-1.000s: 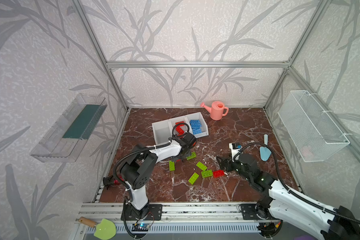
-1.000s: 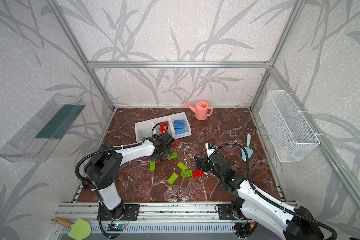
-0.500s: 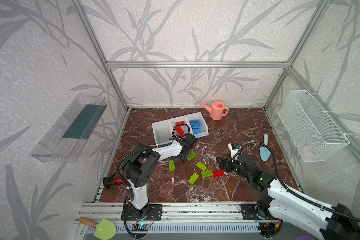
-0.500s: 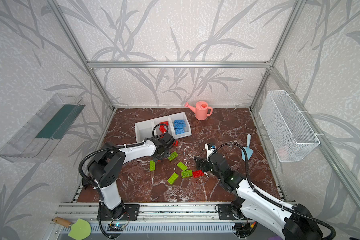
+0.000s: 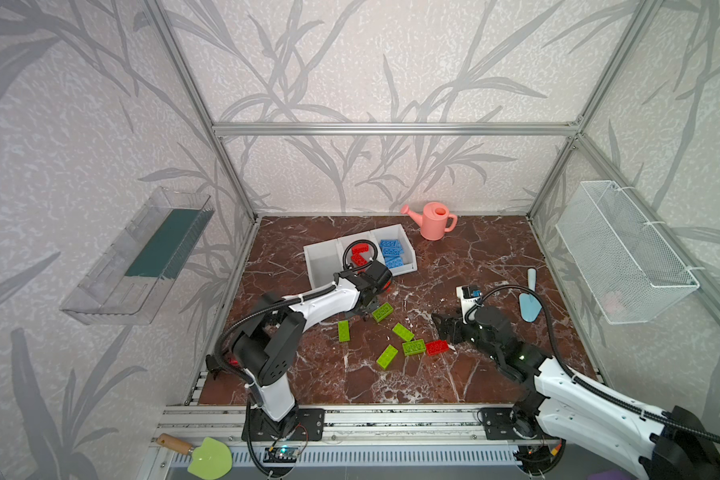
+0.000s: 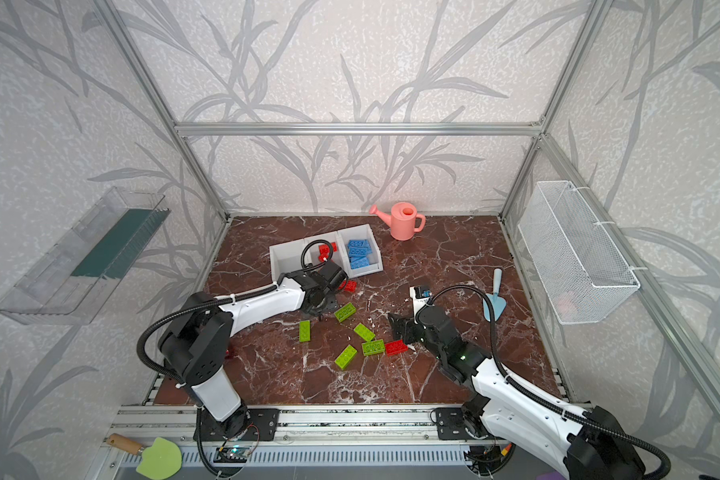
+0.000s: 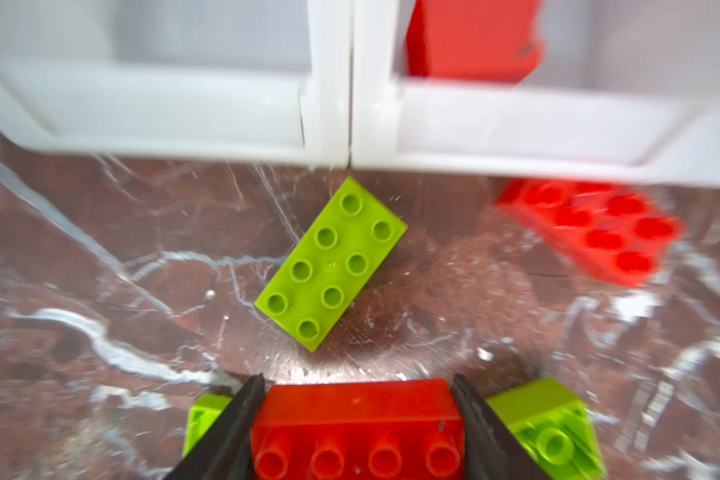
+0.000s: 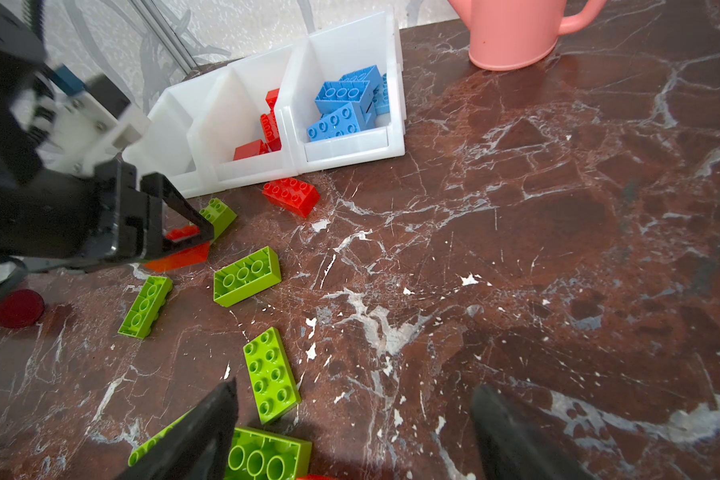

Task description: Sort the legos into containers by color

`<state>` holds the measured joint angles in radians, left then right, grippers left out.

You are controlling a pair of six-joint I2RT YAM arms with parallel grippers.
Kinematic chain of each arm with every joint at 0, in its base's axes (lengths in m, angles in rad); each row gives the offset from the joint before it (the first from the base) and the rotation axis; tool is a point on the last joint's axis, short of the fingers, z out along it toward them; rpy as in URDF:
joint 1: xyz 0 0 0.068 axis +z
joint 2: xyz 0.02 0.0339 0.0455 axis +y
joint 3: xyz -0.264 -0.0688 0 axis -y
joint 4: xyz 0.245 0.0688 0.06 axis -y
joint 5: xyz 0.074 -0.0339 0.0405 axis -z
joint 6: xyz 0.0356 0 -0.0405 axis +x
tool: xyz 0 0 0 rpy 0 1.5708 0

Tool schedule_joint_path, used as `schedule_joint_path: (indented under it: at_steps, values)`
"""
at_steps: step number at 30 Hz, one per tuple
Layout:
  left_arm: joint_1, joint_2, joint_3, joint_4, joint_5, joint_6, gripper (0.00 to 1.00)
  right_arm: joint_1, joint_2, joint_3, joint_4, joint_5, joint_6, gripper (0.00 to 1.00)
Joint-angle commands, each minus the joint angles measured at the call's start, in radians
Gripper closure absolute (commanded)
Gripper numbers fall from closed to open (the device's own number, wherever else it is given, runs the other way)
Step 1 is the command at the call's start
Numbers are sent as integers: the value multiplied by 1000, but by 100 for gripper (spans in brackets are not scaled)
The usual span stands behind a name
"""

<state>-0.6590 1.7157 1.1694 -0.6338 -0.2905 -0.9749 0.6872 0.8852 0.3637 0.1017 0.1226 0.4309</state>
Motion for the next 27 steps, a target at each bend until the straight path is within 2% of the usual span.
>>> schedule_joint_path:
  at_steps: [1, 8, 13, 21, 27]
  values:
    - [-1, -59, 94, -75, -68, 63, 50, -1, 12, 7, 19, 3, 7, 12]
    - [56, 21, 304, -150, -14, 163, 50, 0, 19, 8, 20, 3, 8, 11]
    - [106, 150, 476, -192, 31, 207, 50, -1, 40, 14, 27, 2, 8, 11]
    - [180, 352, 719, -265, 75, 244, 50, -1, 49, 16, 31, 2, 8, 11]
    - [222, 450, 834, -301, 93, 264, 49, 0, 61, 17, 45, -3, 9, 11]
